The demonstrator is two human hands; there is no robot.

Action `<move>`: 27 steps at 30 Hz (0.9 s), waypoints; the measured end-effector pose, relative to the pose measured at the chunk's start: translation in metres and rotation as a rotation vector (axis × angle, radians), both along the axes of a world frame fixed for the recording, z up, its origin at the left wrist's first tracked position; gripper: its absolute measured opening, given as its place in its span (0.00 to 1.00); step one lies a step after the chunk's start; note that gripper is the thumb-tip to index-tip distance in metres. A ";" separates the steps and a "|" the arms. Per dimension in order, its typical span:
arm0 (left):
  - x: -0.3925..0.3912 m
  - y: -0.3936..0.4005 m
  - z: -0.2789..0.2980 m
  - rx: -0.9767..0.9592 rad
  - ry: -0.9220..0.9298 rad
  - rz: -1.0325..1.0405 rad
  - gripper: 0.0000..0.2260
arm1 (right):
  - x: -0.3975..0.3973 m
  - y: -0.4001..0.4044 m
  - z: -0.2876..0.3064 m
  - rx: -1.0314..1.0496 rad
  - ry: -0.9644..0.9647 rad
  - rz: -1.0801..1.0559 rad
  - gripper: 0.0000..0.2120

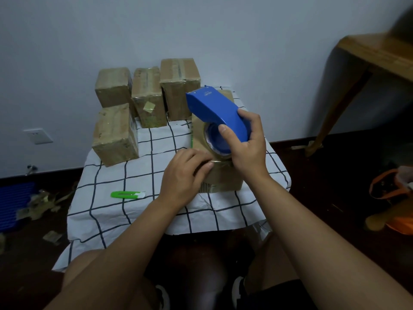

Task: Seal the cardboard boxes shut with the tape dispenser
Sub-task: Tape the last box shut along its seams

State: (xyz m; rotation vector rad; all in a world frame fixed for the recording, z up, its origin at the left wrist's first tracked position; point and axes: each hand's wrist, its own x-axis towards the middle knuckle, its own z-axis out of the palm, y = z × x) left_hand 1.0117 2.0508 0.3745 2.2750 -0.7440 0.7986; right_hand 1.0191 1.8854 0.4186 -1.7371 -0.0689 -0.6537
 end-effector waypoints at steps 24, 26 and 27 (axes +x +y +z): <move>-0.004 0.016 -0.010 -0.397 0.210 0.008 0.09 | 0.003 0.001 -0.001 0.013 -0.021 -0.013 0.17; -0.002 0.019 -0.007 -0.403 0.258 -0.026 0.09 | 0.003 0.001 -0.001 0.012 -0.029 -0.014 0.17; -0.001 0.020 -0.006 -0.391 0.263 -0.037 0.08 | 0.003 0.001 -0.001 0.012 -0.032 -0.014 0.17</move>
